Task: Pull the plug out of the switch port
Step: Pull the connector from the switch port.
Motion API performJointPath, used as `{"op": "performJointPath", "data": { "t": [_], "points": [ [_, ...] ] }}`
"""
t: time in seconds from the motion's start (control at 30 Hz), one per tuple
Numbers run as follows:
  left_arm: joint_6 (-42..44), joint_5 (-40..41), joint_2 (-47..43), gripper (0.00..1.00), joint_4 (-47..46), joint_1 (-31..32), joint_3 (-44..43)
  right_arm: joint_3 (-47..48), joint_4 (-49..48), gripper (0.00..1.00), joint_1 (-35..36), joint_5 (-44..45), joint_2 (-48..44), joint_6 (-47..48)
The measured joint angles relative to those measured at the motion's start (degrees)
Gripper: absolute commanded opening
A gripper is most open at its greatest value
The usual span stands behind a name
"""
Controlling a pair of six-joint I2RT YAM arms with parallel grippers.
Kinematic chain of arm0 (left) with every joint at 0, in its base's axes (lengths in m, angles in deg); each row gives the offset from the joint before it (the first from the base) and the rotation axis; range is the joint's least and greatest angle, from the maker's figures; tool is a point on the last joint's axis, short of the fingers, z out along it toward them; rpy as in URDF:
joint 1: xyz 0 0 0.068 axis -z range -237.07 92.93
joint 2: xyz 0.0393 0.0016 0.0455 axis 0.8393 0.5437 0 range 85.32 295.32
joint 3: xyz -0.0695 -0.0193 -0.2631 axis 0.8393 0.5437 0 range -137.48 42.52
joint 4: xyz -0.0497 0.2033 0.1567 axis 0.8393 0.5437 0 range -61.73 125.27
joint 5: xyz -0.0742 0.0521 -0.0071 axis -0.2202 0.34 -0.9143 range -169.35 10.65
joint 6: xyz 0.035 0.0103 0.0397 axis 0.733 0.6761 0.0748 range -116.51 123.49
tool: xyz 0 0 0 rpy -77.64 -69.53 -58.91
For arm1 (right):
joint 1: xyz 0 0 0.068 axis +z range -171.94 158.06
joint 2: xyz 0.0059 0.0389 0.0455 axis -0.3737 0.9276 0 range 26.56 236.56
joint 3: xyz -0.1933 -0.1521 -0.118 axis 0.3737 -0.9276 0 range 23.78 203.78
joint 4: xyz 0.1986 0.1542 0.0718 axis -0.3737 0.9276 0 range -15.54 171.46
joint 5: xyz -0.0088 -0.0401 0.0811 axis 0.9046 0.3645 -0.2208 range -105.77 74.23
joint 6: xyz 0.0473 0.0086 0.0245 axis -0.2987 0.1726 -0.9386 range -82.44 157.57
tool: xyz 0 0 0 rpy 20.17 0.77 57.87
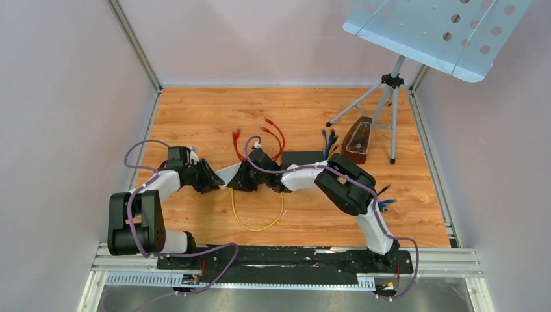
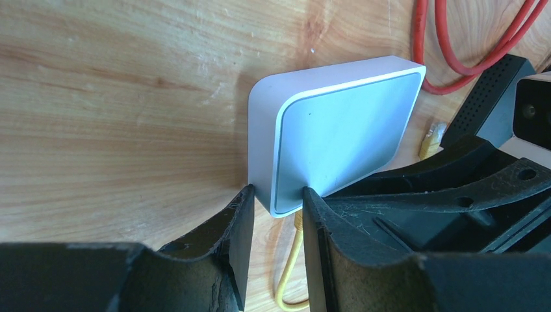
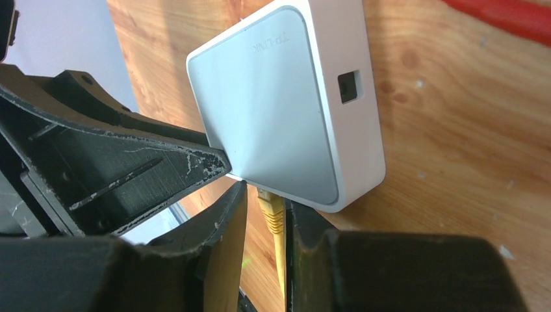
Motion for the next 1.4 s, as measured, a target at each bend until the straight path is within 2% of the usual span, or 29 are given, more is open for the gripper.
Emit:
{"op": "performJointPath", "data": {
  "t": [0.1, 0.2, 0.33, 0.47, 0.83, 0.9, 0.97, 1.0, 1.4],
  "points": [
    [0.0, 0.55, -0.07, 0.4, -0.79, -0.28, 0.0, 2.56, 3.06, 0.23, 0.0, 0.68, 0.61, 0.07],
    [0.0, 0.59, -0.07, 0.4, -0.85, -0.28, 0.0, 2.8, 3.43, 0.3, 0.07, 0.81, 0.68, 0.17],
    [-0.02, 0.59, -0.07, 0.4, -0.87, -0.28, 0.0, -0.02, -1.55, 0.32, 0.07, 0.85, 0.68, 0.55],
    [-0.02, 0.57, -0.07, 0.39, -0.87, -0.26, 0.0, -1.38, -4.61, 0.28, -0.02, 0.5, 0.68, 0.68],
    [-0.04, 0.57, -0.09, 0.39, -0.87, -0.26, 0.0, -1.33, -4.48, 0.18, -0.2, -0.2, 0.83, 1.55],
    [-0.04, 0.57, -0.11, 0.39, -0.9, -0.26, 0.02, -1.33, -4.79, 0.13, -0.28, -0.57, 0.83, 1.6],
    [-0.02, 0.57, -0.11, 0.39, -0.92, -0.26, 0.02, -1.33, -4.98, 0.02, -0.44, -1.07, 0.87, 1.6],
    [-0.04, 0.57, -0.11, 0.39, -0.92, -0.26, 0.02, -1.33, -5.07, 0.0, -0.5, -1.38, 0.92, 1.6],
    [-0.07, 0.44, -0.33, 0.39, -1.18, -0.26, 0.31, -1.33, -5.66, 0.0, -1.03, -3.61, 0.96, 4.2]
  ]
}}
